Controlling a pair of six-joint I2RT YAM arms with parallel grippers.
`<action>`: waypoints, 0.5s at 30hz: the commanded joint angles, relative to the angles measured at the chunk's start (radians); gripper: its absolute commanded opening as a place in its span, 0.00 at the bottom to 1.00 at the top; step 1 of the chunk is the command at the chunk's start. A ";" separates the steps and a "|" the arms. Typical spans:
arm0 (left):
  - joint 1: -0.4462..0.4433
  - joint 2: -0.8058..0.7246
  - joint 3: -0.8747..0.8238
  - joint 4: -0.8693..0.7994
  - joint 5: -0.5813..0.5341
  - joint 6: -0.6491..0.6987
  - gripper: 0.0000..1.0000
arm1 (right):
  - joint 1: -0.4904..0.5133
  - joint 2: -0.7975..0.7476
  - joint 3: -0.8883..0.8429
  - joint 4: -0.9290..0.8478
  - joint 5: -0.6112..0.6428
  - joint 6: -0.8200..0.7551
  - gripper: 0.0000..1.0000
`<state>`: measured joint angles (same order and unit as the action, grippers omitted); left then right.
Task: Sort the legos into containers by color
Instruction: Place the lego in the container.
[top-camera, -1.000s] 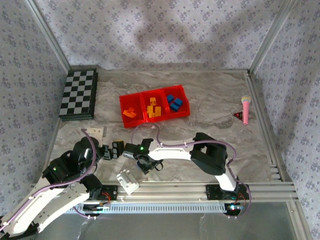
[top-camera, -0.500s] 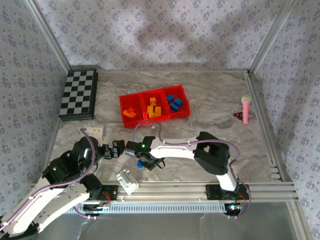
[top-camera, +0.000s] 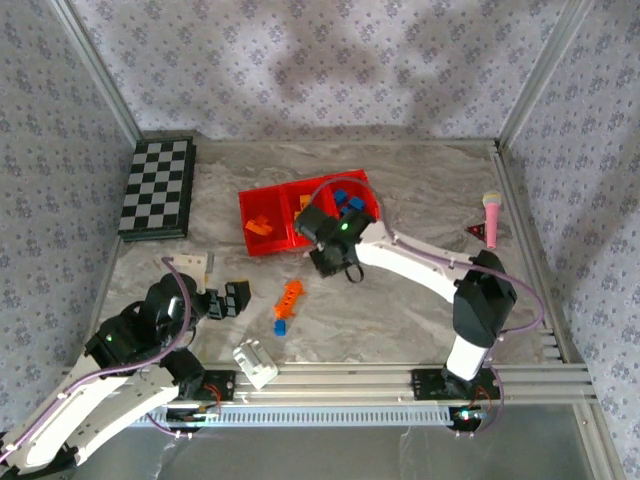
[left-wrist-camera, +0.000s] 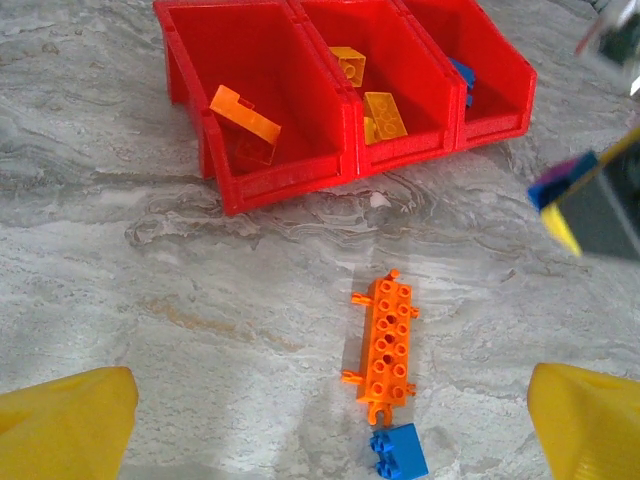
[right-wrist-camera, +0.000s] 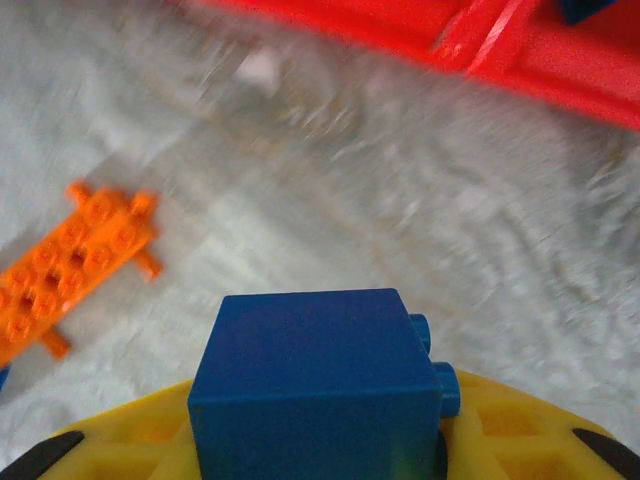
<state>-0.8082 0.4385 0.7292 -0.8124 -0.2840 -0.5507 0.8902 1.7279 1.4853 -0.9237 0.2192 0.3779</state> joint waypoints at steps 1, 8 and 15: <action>-0.008 -0.014 0.001 -0.010 0.009 0.011 1.00 | -0.091 0.014 0.078 0.018 -0.039 -0.082 0.43; -0.007 -0.018 -0.002 -0.008 0.020 0.011 1.00 | -0.284 0.197 0.258 0.050 -0.137 -0.112 0.43; -0.009 -0.024 -0.002 -0.006 0.020 0.011 1.00 | -0.380 0.393 0.456 0.026 -0.188 -0.094 0.44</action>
<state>-0.8082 0.4259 0.7292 -0.8124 -0.2752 -0.5503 0.5270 2.0720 1.8679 -0.8677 0.0734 0.2905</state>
